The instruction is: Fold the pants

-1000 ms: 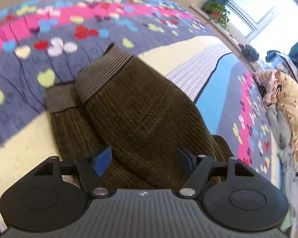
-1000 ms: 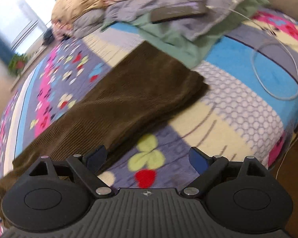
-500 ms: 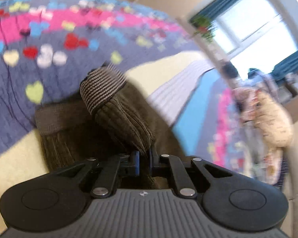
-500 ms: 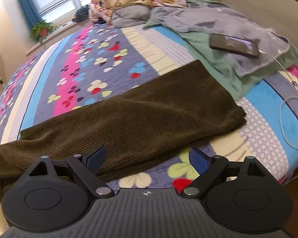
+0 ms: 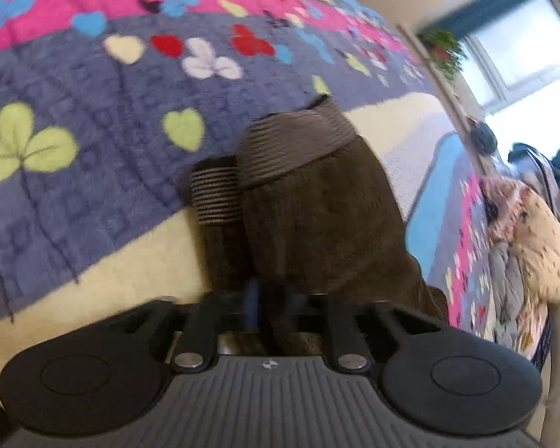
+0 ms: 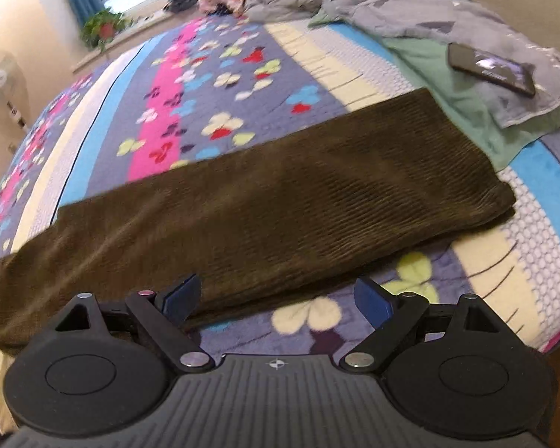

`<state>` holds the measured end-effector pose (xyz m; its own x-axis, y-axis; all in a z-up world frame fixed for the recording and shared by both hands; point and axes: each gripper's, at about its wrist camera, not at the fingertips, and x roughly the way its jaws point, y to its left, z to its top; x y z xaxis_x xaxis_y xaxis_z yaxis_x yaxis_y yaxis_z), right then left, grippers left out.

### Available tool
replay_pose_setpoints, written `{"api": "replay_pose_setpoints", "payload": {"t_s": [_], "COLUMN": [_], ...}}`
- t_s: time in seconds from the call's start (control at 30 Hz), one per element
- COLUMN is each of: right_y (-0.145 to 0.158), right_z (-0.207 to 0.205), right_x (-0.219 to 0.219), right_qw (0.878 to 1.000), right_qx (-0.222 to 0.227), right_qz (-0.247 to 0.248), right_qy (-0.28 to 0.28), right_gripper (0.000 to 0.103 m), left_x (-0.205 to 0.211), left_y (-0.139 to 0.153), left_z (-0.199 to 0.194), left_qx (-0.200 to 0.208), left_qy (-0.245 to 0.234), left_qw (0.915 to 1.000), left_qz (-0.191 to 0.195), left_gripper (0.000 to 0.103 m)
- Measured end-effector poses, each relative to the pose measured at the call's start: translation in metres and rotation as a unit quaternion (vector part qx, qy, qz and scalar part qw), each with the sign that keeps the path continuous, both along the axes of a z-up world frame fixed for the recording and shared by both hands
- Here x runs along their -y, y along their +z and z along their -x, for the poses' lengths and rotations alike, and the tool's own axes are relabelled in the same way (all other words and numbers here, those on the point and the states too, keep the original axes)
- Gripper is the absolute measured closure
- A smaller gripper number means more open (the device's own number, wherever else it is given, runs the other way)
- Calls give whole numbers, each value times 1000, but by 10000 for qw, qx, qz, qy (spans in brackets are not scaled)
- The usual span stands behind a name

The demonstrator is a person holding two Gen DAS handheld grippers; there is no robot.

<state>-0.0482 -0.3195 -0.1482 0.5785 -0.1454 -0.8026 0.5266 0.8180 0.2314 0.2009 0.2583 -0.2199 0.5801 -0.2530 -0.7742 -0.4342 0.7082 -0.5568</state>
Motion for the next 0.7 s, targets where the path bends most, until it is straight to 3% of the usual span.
{"api": "replay_pose_setpoints", "payload": {"t_s": [0.07,0.17,0.3,0.33,0.37,0.47,0.53,0.6,0.63,0.67,0.7], "right_y": [-7,-18,-39,-45,-52,-71,-87,-98,-99,-99,-95], "right_z": [-7,-23,-54,-65,-75,-107,-124,-136,-140,-141,-140], "right_x": [-8,-24,-52,-58,-65,-82,-90,-98,-102,-105,-107], "right_qw": [9998,9969,9840,9783,9731,9572,9516,9524,9586,9620,9647], "right_qx": [35,133,128,100,67,52,-110,-314,-433,-496,-447], "right_qz": [-161,-736,-1679,-1982,-2238,-2889,-3046,-2945,-2721,-2601,-2522], "right_qy": [82,241,585,595,537,169,-392,-729,-722,-669,-611], "right_gripper": [13,12,12,11,11,11,13,38,86,94,94], "left_x": [-10,-23,-32,-32,-30,-22,-20,-24,-27,-29,-31], "left_y": [1,3,3,3,2,9,12,14,14,16,18], "left_z": [-1,-5,-28,-31,-35,-39,-38,-34,-32,-30,-28], "left_qx": [-22,17,-130,-206,-205,-213,-215,-175,-168,-137,-95], "left_qy": [188,682,949,934,868,756,727,752,741,702,631], "left_qw": [9998,9977,9954,9954,9960,9965,9962,9964,9967,9971,9977], "left_qz": [-30,-5,70,63,30,-294,-425,-339,-290,-246,-222], "left_gripper": [36,7,8,15,36,51,57,64,68,70,71]}}
